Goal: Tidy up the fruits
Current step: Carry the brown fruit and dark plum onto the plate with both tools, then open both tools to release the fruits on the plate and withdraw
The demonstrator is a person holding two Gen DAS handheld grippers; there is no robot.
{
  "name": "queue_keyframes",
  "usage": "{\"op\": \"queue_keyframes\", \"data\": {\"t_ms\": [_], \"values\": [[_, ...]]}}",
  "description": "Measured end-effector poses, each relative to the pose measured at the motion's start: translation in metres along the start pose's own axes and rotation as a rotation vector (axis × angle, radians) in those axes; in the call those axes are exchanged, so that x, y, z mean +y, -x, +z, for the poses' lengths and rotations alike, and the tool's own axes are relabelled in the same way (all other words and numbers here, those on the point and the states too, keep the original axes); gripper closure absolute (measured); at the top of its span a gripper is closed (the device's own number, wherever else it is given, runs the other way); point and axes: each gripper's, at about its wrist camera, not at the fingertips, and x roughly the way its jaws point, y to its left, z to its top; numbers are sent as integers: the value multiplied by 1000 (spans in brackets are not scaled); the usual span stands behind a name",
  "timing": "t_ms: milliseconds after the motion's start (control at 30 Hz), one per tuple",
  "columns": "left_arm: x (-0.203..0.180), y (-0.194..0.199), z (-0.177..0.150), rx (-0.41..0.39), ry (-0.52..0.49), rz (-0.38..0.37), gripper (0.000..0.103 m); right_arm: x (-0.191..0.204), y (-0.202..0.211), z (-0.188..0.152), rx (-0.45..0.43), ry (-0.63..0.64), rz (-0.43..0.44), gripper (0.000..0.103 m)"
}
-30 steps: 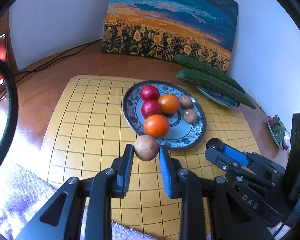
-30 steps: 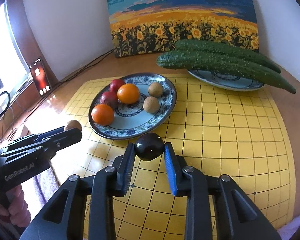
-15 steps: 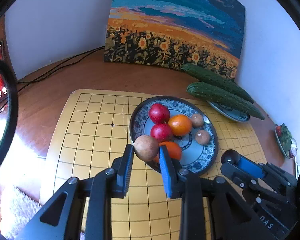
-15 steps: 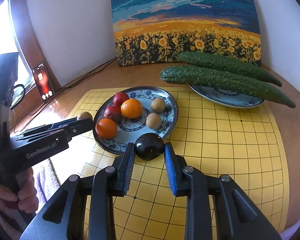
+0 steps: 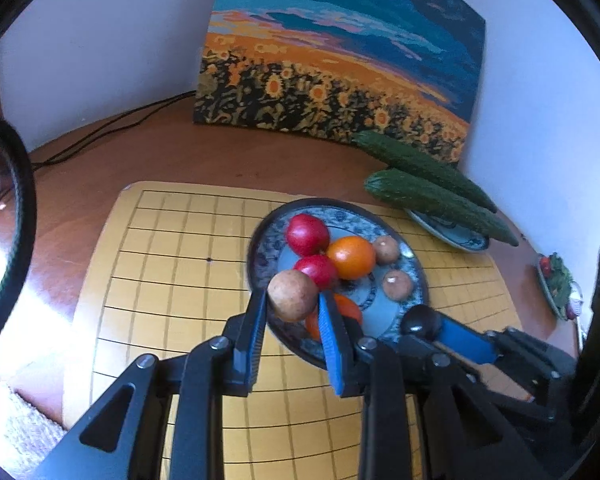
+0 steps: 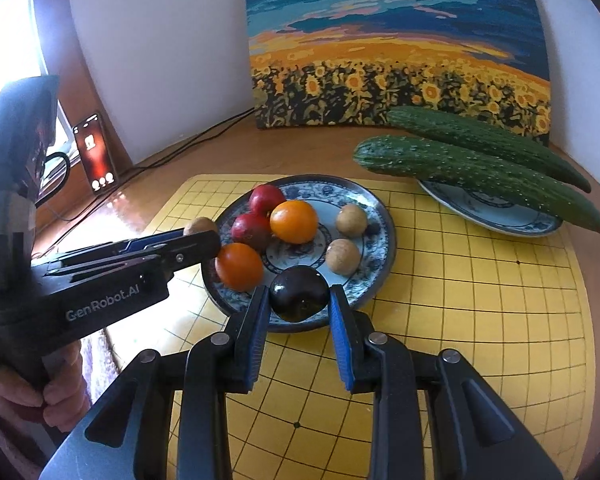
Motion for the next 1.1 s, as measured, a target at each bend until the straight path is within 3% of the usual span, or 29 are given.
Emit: {"op": "queue_keyframes", "data": {"t_ms": [100,367,800,933,1100], "values": [[-5,-1,1,-3,-7,-21,76,1,-2,0,2,5,-3,72],[1,-5,3,-6,2,46,76,4,-6,2,7,14,2,72],[5,-7,3,-2,10,53,73,8,-9,1,16,27,-1,72],[1,-2,1,-1,-3,51,70,7,-6,1,1,23,-6,60],[-3,8,-1,-6,-7,45,66,3,1,0,-7,4,-14,59]]}}
